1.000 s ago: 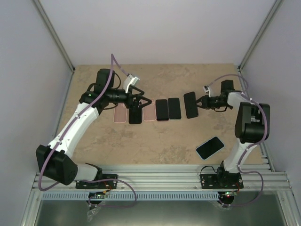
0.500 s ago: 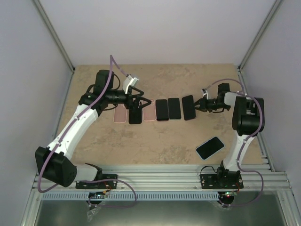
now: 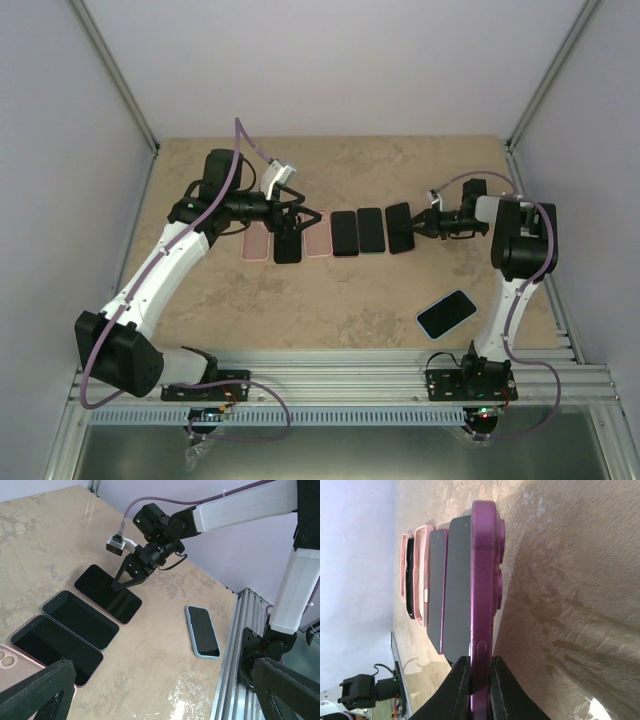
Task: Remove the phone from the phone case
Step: Place the phone at the center of the board, then pick up the phone at the center of the board.
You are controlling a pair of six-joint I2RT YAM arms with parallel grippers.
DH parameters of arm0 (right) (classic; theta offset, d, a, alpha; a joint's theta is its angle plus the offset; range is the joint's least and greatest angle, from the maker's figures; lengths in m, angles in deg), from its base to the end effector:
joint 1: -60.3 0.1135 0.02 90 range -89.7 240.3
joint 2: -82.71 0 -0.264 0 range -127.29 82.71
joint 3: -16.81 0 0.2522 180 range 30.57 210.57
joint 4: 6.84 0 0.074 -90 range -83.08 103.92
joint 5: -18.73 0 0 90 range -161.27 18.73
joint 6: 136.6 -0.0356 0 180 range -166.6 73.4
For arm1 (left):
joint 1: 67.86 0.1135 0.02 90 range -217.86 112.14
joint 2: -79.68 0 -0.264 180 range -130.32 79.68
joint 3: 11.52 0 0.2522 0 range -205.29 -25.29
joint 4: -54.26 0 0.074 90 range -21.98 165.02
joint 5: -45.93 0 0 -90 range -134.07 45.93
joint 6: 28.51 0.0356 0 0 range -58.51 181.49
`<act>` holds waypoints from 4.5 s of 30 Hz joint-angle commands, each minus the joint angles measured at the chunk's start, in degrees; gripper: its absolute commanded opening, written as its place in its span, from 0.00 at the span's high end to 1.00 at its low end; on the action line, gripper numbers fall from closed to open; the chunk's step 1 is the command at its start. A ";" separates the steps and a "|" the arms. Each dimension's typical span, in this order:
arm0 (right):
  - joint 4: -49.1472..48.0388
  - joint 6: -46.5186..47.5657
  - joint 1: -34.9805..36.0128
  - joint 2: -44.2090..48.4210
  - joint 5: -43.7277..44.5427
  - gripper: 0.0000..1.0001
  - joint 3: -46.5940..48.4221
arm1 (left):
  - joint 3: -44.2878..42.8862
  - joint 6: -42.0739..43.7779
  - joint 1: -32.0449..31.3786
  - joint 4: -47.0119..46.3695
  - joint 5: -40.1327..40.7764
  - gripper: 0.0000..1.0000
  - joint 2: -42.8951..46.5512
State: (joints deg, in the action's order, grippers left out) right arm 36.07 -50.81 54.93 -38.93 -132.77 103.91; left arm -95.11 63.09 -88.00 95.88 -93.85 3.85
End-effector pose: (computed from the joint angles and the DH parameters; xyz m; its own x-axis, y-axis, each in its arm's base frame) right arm 0.3872 -0.0050 0.1065 -0.9799 0.1273 -0.1537 -0.0737 0.4849 0.8715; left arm 0.2590 -0.1239 0.3495 -0.5001 0.2026 -0.8420 0.8319 0.3824 -0.4021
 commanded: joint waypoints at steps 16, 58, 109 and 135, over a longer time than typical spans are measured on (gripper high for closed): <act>0.20 1.25 -1.28 1.15 0.50 0.35 1.01 | -0.40 -0.37 -0.07 -0.88 0.68 0.01 -0.04; 28.99 52.76 -3.12 39.20 34.86 0.02 -15.12 | 1.32 0.61 -0.07 -0.93 2.39 0.00 1.53; 20.62 59.27 0.23 41.51 51.48 0.65 -30.53 | 0.48 -0.11 -0.07 -2.09 0.95 0.00 -2.15; 19.08 62.64 -2.40 46.02 57.82 0.76 -40.74 | 0.77 -0.32 -0.03 -2.48 1.01 0.00 -1.86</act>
State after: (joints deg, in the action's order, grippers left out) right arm 65.55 15.85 52.59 11.78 -72.18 62.50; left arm -93.32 62.74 -88.00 94.63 -92.61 1.20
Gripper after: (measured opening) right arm 0.238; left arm 0.994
